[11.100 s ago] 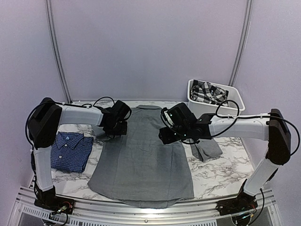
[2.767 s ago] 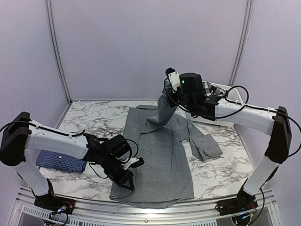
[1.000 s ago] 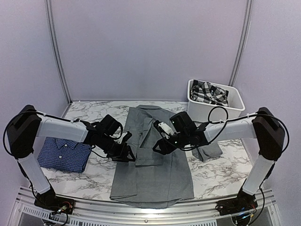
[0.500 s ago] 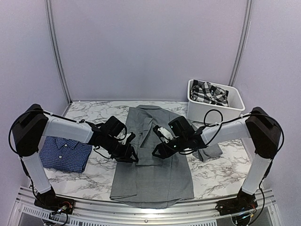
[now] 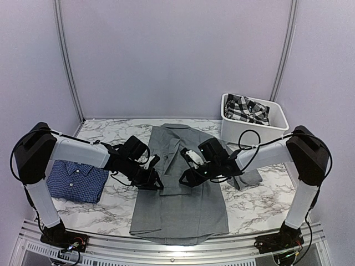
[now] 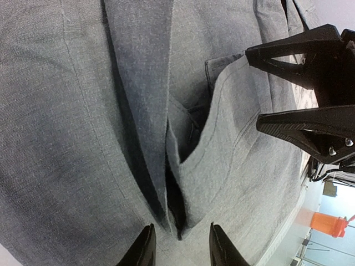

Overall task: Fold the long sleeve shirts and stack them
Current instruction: Pick up the sleeve from the center of the board.

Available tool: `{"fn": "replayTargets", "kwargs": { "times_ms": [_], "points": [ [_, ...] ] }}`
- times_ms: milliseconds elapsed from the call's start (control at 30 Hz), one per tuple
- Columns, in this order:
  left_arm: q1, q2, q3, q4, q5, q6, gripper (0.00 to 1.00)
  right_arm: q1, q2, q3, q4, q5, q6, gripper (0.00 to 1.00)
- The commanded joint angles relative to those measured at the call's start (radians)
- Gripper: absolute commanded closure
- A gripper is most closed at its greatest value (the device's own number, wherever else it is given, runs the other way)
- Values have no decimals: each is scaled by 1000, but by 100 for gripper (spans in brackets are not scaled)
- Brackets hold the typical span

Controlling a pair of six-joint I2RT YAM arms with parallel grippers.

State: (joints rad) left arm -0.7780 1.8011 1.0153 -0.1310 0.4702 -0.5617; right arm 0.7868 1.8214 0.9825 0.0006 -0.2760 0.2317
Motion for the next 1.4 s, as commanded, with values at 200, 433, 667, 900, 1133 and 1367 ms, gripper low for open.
{"fn": "replayTargets", "kwargs": {
  "times_ms": [200, 433, 667, 900, 1133, 1367],
  "points": [
    [-3, -29, 7, 13, -7, -6, 68, -6, 1, 7, 27, -127, 8, 90],
    [-3, -57, -6, 7, -3, -2, 70, 18, -75, -25, -37, -196, -32, 100],
    [3, -136, -43, -23, 3, -12, 69, 111, -170, -102, -123, -202, -123, 100],
    [5, -190, -70, -51, 7, -20, 66, 71, -215, -139, -52, -99, -62, 75],
    [6, -203, -79, -51, -9, -36, 66, -84, -87, -47, 29, -259, -7, 61],
    [5, -206, -73, -52, -11, -44, 66, -104, 65, 33, 59, -372, 30, 62]
  ]
}}
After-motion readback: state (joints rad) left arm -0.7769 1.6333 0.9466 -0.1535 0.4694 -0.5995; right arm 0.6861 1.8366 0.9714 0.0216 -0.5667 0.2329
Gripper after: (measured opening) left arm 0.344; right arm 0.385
